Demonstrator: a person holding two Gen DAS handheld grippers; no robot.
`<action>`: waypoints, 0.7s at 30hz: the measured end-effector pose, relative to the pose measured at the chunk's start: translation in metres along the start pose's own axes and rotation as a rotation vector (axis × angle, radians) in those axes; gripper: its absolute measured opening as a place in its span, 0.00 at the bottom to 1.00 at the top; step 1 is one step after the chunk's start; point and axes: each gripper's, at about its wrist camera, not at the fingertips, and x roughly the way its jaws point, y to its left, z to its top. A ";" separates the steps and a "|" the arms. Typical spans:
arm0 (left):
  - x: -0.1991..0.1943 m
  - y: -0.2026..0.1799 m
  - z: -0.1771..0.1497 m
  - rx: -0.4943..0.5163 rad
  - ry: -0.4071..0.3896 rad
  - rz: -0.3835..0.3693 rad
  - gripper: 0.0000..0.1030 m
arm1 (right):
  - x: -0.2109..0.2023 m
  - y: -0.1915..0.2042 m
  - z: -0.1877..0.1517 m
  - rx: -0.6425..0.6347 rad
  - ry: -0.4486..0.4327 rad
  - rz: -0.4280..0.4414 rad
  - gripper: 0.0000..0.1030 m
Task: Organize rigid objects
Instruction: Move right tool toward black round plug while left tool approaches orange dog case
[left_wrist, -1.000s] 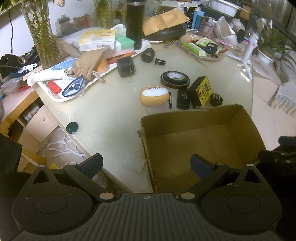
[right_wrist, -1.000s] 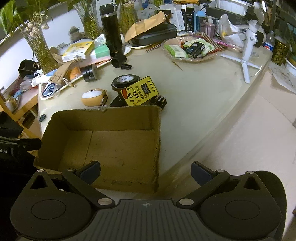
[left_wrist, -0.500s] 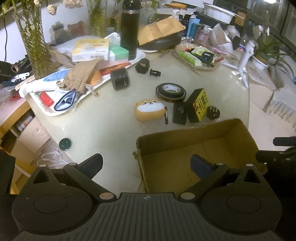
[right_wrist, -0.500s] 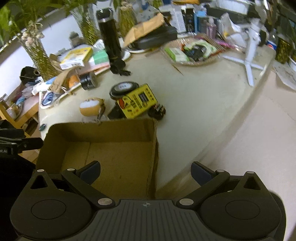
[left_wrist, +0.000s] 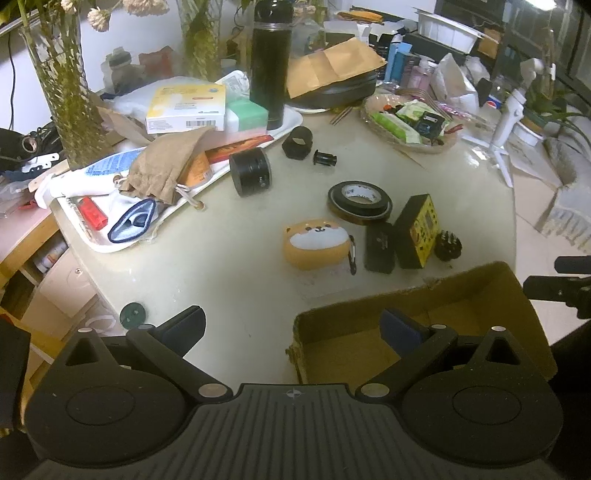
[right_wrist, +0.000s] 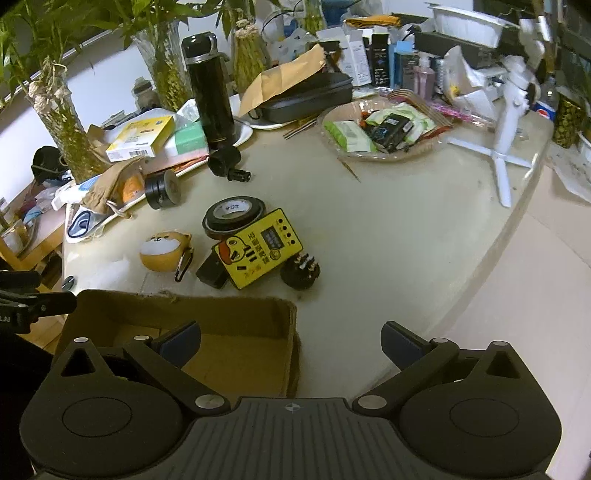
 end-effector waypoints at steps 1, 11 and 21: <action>0.001 0.001 0.001 -0.003 -0.002 -0.005 1.00 | 0.003 -0.001 0.003 0.001 0.002 0.002 1.00; 0.013 0.005 0.003 -0.003 -0.031 -0.009 1.00 | 0.031 0.000 0.027 -0.041 0.037 -0.003 1.00; 0.015 0.017 0.001 -0.075 -0.035 -0.036 1.00 | 0.070 -0.008 0.048 -0.036 0.086 -0.014 0.99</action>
